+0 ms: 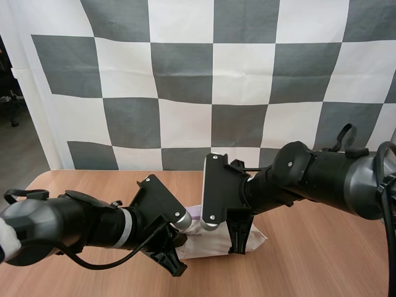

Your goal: Open the wet wipes lid

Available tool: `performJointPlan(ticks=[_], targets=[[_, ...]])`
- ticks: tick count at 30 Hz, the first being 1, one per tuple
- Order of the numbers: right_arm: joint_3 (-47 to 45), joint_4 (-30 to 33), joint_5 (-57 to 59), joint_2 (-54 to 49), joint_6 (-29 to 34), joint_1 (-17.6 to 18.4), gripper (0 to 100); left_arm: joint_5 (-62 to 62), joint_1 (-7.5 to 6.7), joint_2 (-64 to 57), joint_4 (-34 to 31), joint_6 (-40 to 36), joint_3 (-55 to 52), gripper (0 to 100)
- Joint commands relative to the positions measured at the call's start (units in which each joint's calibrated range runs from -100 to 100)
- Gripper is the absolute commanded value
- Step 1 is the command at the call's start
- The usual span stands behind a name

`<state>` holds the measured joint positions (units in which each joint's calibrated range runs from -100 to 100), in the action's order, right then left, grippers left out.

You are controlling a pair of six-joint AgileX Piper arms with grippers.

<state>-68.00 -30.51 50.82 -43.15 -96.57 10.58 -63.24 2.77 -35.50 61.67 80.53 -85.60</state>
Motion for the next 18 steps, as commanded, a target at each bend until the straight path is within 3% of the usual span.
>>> performJointPlan(ticks=[1,18], targets=[[0.1,-0.5,-2.4,0.0,0.0,0.0,0,-0.1,-0.04,0.0,-0.2,0.0,0.1,0],[4.0,-4.4,-6.1,4.3,-0.3,0.0,0,-0.2,-0.04,0.0,-0.2,0.0,0.1,0]])
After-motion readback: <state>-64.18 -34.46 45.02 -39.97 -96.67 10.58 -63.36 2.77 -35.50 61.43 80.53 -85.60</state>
